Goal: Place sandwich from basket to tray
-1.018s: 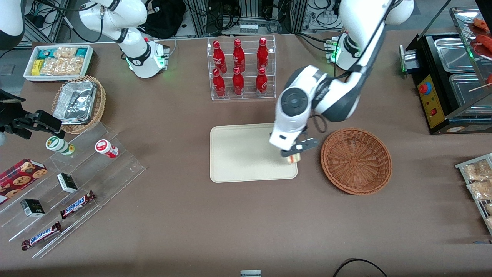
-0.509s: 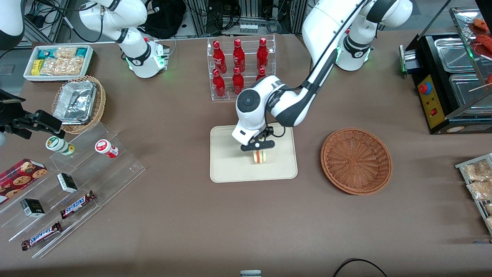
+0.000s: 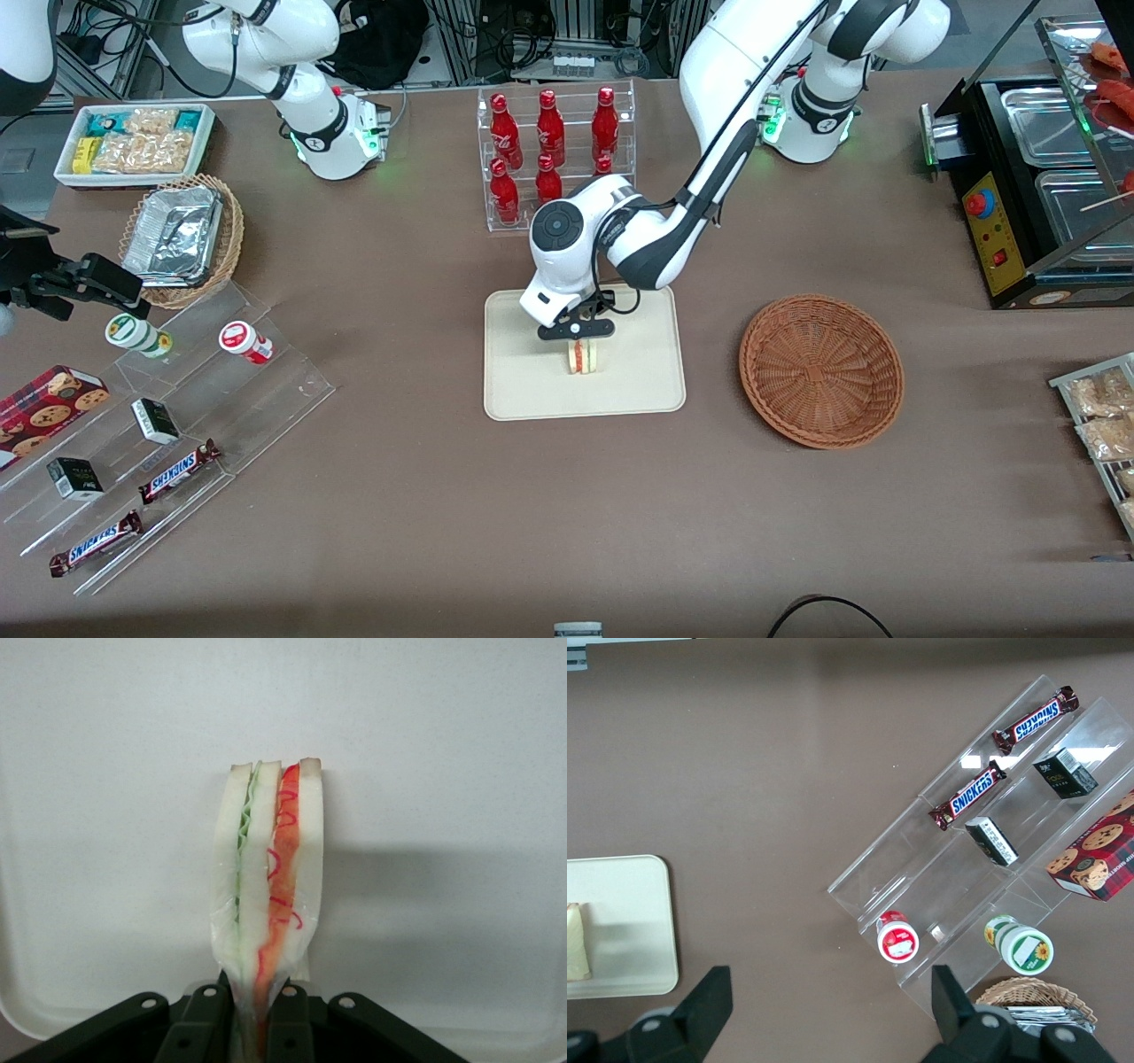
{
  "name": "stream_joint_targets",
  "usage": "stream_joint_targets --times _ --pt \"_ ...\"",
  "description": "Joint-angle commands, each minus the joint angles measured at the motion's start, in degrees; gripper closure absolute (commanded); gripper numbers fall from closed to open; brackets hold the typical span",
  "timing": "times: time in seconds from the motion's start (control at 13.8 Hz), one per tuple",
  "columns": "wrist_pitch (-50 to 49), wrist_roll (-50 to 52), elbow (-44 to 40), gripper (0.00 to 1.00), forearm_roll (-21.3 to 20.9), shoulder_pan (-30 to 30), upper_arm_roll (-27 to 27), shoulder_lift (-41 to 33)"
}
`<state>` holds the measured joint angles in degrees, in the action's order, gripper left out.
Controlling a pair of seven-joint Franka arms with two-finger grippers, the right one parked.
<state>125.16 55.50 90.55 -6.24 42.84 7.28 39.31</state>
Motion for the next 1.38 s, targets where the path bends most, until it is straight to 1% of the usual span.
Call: stream_joint_targets --times 0.0,0.07,0.15,0.22,0.29,0.51,0.73,0.95,1.09,1.16,1.31 --pt "0.3 0.1 -1.0 0.84 -0.9 0.7 -0.7 0.7" --pt "0.0 0.1 -1.0 0.84 -0.9 0.5 -0.7 0.7" --pt "0.0 0.1 -1.0 0.78 -0.9 0.5 -0.7 0.7" --pt "0.0 0.4 -1.0 0.47 -0.9 0.3 -0.8 0.7" --pt "0.0 0.8 -1.0 0.01 -0.9 0.5 -0.8 0.7" --pt "-1.6 3.1 -1.1 0.00 -0.6 0.3 -0.9 -2.8" --pt "-7.5 6.6 -1.0 0.00 -0.4 -0.3 -1.2 -9.3" --pt "-15.8 6.6 -1.0 0.00 -0.8 -4.1 -2.1 -17.1" --pt "-22.9 5.3 -0.9 0.00 -0.9 -7.7 -2.4 -22.1" --pt "-25.1 4.0 -0.8 0.00 -0.9 -10.1 -2.3 -24.7" --pt "-30.7 -2.3 -0.7 0.00 -0.8 -14.8 -2.3 -29.1"
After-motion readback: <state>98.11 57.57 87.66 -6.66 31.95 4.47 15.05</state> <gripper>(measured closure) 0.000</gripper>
